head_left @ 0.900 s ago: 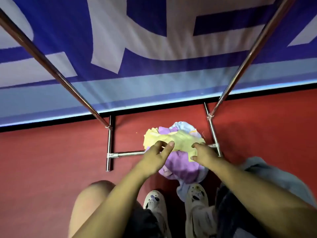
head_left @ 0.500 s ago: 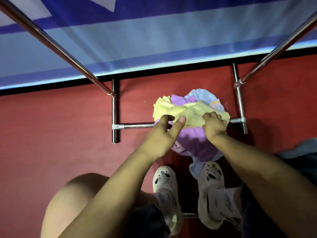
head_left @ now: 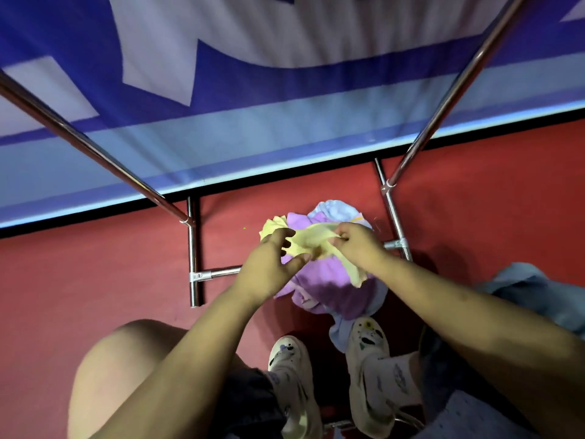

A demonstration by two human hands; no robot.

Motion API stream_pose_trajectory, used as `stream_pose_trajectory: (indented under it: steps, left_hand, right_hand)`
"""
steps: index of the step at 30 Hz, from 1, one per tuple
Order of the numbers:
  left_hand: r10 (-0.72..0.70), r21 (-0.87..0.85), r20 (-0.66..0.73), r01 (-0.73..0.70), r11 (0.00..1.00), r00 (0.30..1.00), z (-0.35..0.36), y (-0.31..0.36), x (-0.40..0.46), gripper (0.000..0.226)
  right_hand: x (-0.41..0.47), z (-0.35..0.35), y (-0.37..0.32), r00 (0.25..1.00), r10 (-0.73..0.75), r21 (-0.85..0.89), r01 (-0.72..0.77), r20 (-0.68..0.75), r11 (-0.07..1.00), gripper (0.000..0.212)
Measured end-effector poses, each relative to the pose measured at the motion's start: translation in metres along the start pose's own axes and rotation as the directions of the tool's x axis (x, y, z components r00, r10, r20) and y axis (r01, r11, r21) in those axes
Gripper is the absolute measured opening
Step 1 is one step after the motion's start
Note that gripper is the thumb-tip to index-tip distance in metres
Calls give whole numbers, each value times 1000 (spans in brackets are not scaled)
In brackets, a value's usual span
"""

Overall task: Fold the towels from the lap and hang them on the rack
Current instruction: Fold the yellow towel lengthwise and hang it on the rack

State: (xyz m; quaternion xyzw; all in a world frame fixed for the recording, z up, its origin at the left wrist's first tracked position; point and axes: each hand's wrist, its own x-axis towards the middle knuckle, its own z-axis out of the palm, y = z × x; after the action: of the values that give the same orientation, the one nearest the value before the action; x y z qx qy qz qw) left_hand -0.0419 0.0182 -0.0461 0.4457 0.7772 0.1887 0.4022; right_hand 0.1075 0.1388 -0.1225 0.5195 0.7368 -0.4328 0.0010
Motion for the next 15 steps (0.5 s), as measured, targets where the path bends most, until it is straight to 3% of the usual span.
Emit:
stream_pose_trajectory:
  steps: [4, 6, 9, 12, 15]
  left_hand:
    - [207, 1, -158, -209, 978, 966, -3, 21, -37, 48]
    - [267, -31, -215, -280, 960, 939, -6, 34, -62, 46]
    - [325, -58, -300, -357, 932, 897, -12, 52, -96, 46]
    - [380, -23, -415, -427, 904, 827, -25, 73, -121, 34]
    - [388, -35, -504, -467, 883, 771, -44, 102, -148, 7]
  right_hand:
    - [-50, -42, -53, 989, -146, 168, 146, -13, 975, 15]
    - [-77, -68, -81, 979, -198, 266, 205, -55, 942, 29]
    - [-124, -102, -122, 964, -246, 408, 265, -101, 873, 22]
    - [-163, -127, -157, 941, -306, 412, 339, -146, 845, 18]
    - [-196, -150, -185, 898, -380, 316, 434, -220, 844, 21]
